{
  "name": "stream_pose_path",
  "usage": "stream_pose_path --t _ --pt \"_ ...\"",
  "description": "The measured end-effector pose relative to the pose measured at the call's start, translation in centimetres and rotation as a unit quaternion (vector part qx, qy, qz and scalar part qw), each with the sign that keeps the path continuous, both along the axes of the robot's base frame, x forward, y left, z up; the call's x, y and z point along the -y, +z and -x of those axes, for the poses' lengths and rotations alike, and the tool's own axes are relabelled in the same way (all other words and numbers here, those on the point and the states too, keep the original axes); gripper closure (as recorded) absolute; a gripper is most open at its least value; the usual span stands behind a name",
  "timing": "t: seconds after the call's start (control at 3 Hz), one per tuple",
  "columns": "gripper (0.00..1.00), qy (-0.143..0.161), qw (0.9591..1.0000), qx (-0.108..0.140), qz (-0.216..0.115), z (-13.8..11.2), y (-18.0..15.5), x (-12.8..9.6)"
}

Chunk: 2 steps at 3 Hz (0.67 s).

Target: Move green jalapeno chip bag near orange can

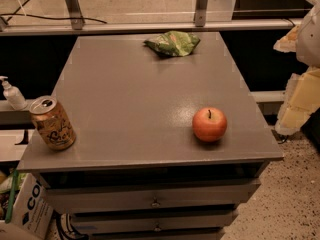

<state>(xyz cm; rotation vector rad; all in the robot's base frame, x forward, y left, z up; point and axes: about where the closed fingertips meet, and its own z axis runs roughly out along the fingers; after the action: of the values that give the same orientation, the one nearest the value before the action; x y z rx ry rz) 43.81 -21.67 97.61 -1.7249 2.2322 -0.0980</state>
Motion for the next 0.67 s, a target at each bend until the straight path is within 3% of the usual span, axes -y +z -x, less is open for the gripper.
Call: stream_pose_path --t 0.33,0.67 --pt "0.0 0.0 1.0 0.0 0.0 0.0 0.0 0.0" --pt "0.0 0.006 0.9995 0.021 -0.022 -3.1 -0.8 -0.2"
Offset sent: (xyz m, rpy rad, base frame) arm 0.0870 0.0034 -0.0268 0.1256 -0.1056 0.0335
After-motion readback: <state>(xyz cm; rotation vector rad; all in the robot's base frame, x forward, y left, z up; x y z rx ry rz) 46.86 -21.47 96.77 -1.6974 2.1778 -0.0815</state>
